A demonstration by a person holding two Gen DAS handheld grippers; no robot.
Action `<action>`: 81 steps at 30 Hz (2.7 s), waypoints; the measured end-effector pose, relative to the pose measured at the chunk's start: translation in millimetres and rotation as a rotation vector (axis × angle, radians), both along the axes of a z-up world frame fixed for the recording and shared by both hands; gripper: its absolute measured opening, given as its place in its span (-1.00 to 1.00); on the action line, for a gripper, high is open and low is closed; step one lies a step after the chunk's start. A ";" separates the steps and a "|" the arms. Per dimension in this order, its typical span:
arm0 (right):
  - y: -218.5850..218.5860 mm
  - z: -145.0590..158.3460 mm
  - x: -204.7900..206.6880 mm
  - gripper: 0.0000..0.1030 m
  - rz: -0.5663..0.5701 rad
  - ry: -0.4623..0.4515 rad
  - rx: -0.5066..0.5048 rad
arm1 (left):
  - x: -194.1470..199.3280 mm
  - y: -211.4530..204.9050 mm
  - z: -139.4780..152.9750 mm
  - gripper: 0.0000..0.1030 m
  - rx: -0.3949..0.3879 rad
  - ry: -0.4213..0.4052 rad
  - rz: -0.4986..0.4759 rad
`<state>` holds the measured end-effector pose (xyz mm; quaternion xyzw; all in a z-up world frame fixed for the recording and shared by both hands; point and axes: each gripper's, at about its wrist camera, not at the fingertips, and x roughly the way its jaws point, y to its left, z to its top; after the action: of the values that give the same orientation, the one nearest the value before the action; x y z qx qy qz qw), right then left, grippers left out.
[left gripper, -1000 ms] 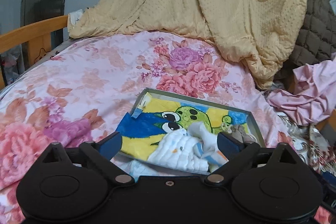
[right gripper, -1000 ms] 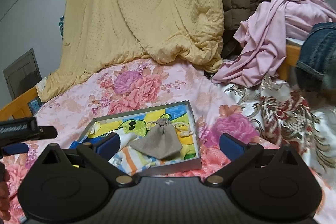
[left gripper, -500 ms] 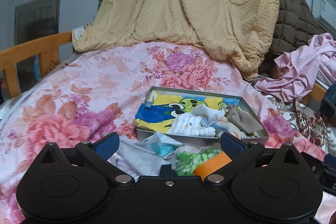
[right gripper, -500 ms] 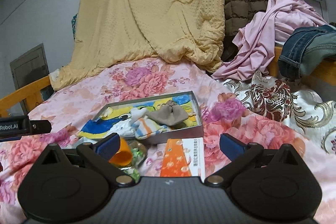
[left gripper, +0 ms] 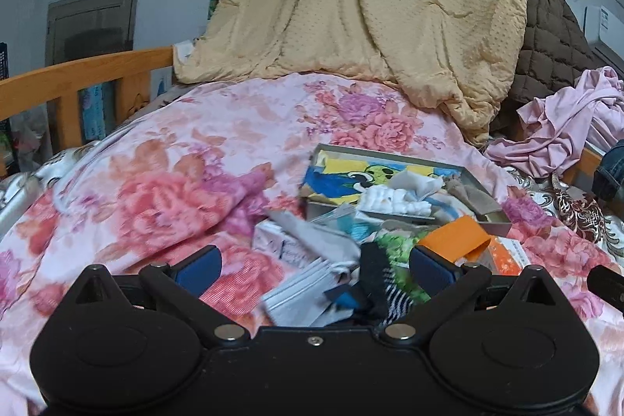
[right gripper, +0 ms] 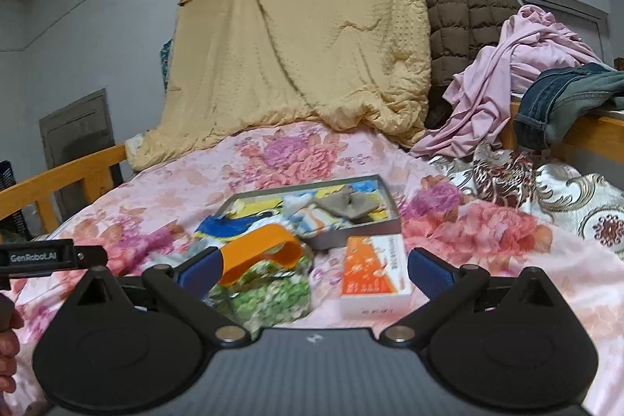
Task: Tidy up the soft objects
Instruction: 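Move both open tools back over the pile of soft items, then grasp the black striped sock with left tool while right tool grasps the cartoon packet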
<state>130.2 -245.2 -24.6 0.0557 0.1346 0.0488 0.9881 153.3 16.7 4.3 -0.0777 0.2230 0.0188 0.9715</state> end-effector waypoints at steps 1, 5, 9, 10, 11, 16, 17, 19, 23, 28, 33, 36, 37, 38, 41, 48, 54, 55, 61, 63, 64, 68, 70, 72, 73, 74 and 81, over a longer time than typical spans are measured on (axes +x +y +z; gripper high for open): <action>4.7 -1.9 -2.7 0.99 0.007 0.007 -0.008 | -4.5 2.8 -1.8 0.98 0.001 -0.004 0.003; 23.0 -12.3 -10.0 0.99 0.024 0.066 -0.030 | -17.9 12.5 -9.2 0.98 0.015 -0.003 0.004; 39.2 -20.0 -16.8 0.99 0.066 0.103 -0.063 | -24.9 17.9 -15.3 0.98 0.078 -0.004 -0.033; 43.1 -20.9 -17.8 0.99 0.074 0.106 -0.076 | -24.6 19.1 -17.3 0.98 0.098 -0.002 -0.041; 47.4 -22.5 -19.2 0.99 0.083 0.111 -0.085 | -23.9 20.1 -19.1 0.98 0.109 0.002 -0.045; 59.9 -29.7 -22.2 0.99 0.122 0.147 -0.105 | -20.7 33.3 -30.9 0.98 0.074 0.032 -0.065; 63.5 -31.3 -22.3 0.99 0.132 0.155 -0.113 | -20.1 35.3 -33.4 0.98 0.069 0.041 -0.063; 69.6 -33.4 -21.7 0.99 0.145 0.165 -0.141 | -20.0 37.3 -37.1 0.98 0.075 0.050 -0.065; 79.5 -37.1 -20.8 0.99 0.164 0.180 -0.195 | -19.6 39.1 -44.6 0.98 0.102 0.063 -0.077; 84.9 -43.9 -14.0 0.99 0.161 0.211 -0.228 | -10.7 39.5 -44.0 0.98 0.150 0.045 -0.131; 79.9 -50.9 -4.7 0.99 0.128 0.266 -0.220 | 4.9 35.4 -36.9 0.98 0.181 0.033 -0.210; 74.7 -54.0 0.1 0.99 0.106 0.293 -0.205 | 14.3 30.1 -36.9 0.98 0.199 0.040 -0.270; 73.4 -54.9 1.4 0.99 0.099 0.302 -0.202 | 17.7 27.9 -37.2 0.98 0.203 0.046 -0.291; 71.9 -56.0 2.9 0.99 0.093 0.313 -0.197 | 21.1 26.2 -37.6 0.98 0.202 0.055 -0.318; 68.3 -60.1 9.5 0.99 0.078 0.351 -0.185 | 28.2 22.4 -37.5 0.98 0.173 0.073 -0.389; 70.8 -68.4 18.9 0.99 0.117 0.411 -0.173 | 35.3 14.5 -34.9 0.98 0.085 0.064 -0.497; 77.7 -69.3 22.2 0.99 0.149 0.414 -0.196 | 49.2 6.7 -42.4 0.98 0.064 0.143 -0.616; 77.6 -69.7 24.5 0.99 0.154 0.412 -0.195 | 51.8 5.9 -43.4 0.98 0.063 0.158 -0.635; 85.8 -73.6 40.0 0.76 0.220 0.408 -0.260 | 59.9 9.3 -48.0 0.91 0.022 0.218 -0.696; 90.1 -74.1 42.1 0.73 0.251 0.397 -0.281 | 61.4 9.3 -49.3 0.91 0.009 0.230 -0.705; 92.0 -74.4 43.2 0.73 0.268 0.395 -0.288 | 61.5 8.7 -49.9 0.91 0.011 0.233 -0.708; 102.1 -79.2 48.2 0.71 0.321 0.392 -0.336 | 64.6 3.8 -54.8 0.76 0.043 0.273 -0.728; 105.7 -80.5 51.0 0.67 0.340 0.382 -0.354 | 66.3 0.1 -57.1 0.67 0.071 0.282 -0.724; 107.3 -80.9 54.7 0.67 0.355 0.375 -0.357 | 67.9 -3.1 -58.3 0.61 0.097 0.289 -0.716; 107.8 -81.0 56.8 0.67 0.360 0.373 -0.357 | 68.7 -4.5 -59.0 0.61 0.104 0.294 -0.716; 107.2 -81.7 59.7 0.66 0.368 0.373 -0.357 | 68.9 -5.6 -59.8 0.58 0.109 0.298 -0.717; 106.2 -86.8 72.7 0.43 0.383 0.386 -0.345 | 68.4 -18.0 -67.7 0.09 0.191 0.308 -0.705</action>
<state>202.8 -139.0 -111.4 -0.1306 0.3340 0.1989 0.9120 221.6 -1.3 -63.4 0.0981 0.3764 -0.2837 0.8765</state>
